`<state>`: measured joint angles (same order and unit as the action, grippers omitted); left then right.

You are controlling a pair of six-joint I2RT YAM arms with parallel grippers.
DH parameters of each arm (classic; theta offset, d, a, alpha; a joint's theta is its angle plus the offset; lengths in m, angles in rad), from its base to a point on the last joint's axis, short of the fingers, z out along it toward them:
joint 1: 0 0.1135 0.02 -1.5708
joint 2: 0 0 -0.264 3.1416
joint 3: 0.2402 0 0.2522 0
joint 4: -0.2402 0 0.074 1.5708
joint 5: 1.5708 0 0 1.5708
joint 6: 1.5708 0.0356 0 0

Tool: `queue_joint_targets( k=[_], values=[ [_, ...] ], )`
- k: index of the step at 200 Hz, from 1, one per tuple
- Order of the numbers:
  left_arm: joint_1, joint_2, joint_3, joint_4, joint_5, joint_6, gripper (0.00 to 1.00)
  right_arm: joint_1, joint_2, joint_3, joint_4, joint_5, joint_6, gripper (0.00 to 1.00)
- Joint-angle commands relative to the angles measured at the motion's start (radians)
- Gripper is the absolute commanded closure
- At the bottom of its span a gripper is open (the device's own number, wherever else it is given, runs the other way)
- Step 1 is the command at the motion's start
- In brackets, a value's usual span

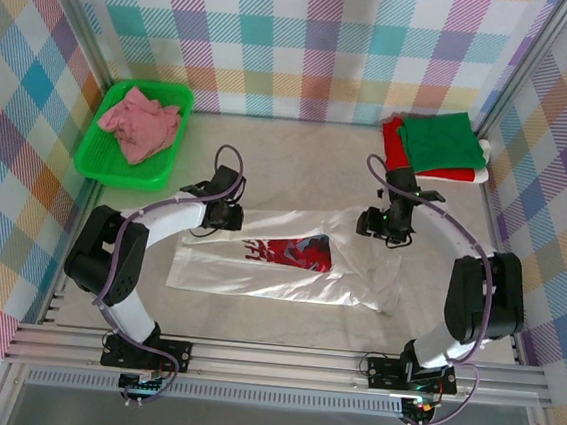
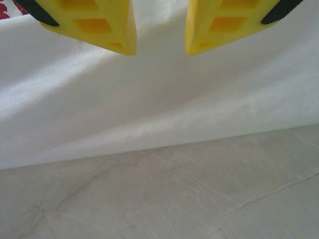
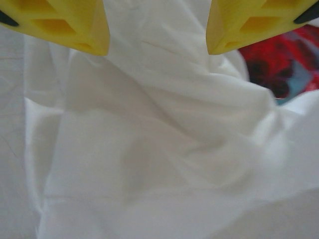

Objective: Fold and stack the t-shirts

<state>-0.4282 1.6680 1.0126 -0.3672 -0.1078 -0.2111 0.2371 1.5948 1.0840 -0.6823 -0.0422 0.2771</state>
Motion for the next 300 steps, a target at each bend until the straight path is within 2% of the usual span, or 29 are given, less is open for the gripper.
queue_joint_targets(
  k=[1, 25, 44, 69, 82, 123, 153, 165, 176, 215, 218, 223, 226, 236, 241, 250, 262, 280, 300],
  values=[
    [-0.007, 0.008, 0.020, -0.018, -0.032, 0.007, 0.69, 0.019, 0.032, 0.002, -0.072, 0.036, -0.026, 0.47],
    [-0.007, 0.022, 0.020, -0.009, -0.024, 0.001, 0.69, 0.021, 0.051, -0.043, -0.020, 0.017, -0.015, 0.48],
    [-0.007, 0.031, 0.017, 0.006, -0.015, -0.006, 0.69, 0.023, 0.060, -0.052, 0.019, -0.011, -0.014, 0.56],
    [-0.007, 0.041, 0.023, 0.002, -0.010, -0.012, 0.70, 0.028, 0.053, -0.045, 0.032, -0.011, -0.004, 0.71],
    [-0.007, 0.035, 0.018, 0.002, -0.020, -0.016, 0.70, 0.028, 0.033, -0.043, 0.021, 0.005, 0.000, 0.83],
    [-0.007, 0.017, 0.003, 0.007, -0.042, -0.014, 0.70, 0.030, -0.110, -0.041, -0.044, 0.040, 0.011, 1.00],
    [-0.007, 0.016, 0.003, 0.012, -0.049, -0.017, 0.71, 0.031, -0.200, -0.053, -0.085, 0.001, 0.013, 1.00],
    [-0.007, 0.015, -0.001, 0.017, -0.049, -0.019, 0.71, 0.032, -0.202, -0.053, -0.109, -0.015, 0.016, 1.00],
    [-0.007, 0.010, -0.005, 0.024, -0.050, -0.022, 0.76, 0.036, -0.205, -0.062, -0.122, -0.033, 0.013, 1.00],
    [-0.007, 0.013, -0.002, 0.014, -0.059, -0.020, 0.76, 0.039, -0.255, -0.123, -0.116, -0.055, 0.043, 1.00],
    [-0.007, 0.014, -0.003, 0.013, -0.059, -0.020, 0.76, 0.039, -0.256, -0.125, -0.113, -0.065, 0.043, 0.95],
    [-0.007, 0.015, -0.003, 0.013, -0.060, -0.020, 0.76, 0.040, -0.258, -0.129, -0.106, -0.081, 0.045, 0.78],
    [-0.007, 0.017, -0.002, 0.014, -0.061, -0.020, 0.76, 0.040, -0.258, -0.130, -0.102, -0.093, 0.045, 0.74],
    [-0.007, 0.019, -0.006, 0.018, -0.060, -0.022, 0.75, 0.042, -0.259, -0.138, -0.085, -0.147, 0.047, 0.82],
    [-0.007, 0.021, -0.006, 0.019, -0.059, -0.023, 0.75, 0.041, -0.259, -0.142, -0.075, -0.170, 0.053, 0.83],
    [-0.007, 0.020, -0.007, 0.020, -0.060, -0.028, 0.75, 0.043, -0.260, -0.150, -0.065, -0.191, 0.067, 0.77],
    [-0.007, 0.015, -0.011, 0.023, -0.062, -0.030, 0.75, 0.042, -0.264, -0.154, -0.075, -0.138, 0.090, 0.65],
    [-0.007, 0.006, -0.023, 0.025, -0.072, -0.030, 0.74, 0.043, -0.272, -0.162, -0.076, -0.095, 0.098, 0.69],
    [-0.007, -0.004, -0.027, 0.016, -0.083, -0.026, 0.74, 0.044, -0.279, -0.172, -0.105, -0.015, 0.127, 0.61]
  ],
)
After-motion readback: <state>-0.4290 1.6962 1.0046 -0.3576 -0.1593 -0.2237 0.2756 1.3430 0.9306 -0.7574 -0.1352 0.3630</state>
